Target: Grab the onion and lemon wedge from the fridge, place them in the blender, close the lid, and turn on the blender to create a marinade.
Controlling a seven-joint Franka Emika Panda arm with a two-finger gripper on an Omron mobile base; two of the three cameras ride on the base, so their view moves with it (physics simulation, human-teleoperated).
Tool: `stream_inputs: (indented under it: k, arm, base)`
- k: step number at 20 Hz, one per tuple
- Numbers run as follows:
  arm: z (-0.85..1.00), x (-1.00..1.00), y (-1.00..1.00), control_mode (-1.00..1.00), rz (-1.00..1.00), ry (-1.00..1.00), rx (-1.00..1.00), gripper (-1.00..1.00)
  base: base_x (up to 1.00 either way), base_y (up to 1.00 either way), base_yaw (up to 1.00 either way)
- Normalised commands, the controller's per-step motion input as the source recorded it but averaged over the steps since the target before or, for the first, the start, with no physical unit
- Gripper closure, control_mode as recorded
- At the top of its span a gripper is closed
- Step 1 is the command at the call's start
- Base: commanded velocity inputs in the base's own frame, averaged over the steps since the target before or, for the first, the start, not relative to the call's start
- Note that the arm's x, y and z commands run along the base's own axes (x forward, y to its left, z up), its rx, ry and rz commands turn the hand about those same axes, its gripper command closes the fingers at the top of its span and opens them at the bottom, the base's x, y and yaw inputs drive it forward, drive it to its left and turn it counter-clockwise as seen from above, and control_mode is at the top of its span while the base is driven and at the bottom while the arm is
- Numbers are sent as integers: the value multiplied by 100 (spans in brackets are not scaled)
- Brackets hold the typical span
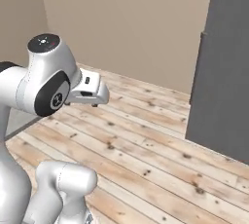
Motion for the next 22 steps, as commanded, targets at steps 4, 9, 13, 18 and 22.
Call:
stream_inputs:
  k: [4, 9, 13, 18, 22]
  arm:
    - [0, 0, 0, 100, 0, 0, 0, -100]
    - [0, 0, 0, 100, 0, 0, 0, -100]
    - [0, 0, 0, 100, 0, 0, 0, -100]
    - [0, 0, 0, 100, 0, 0, 0, -100]
    - [0, 0, 0, 100, 0, 0, 0, -100]
  base:
    - [100, 2, -31]
    - [94, 84, -22]
    - [100, 75, -27]
    - [100, 9, -24]
    - [100, 0, -23]
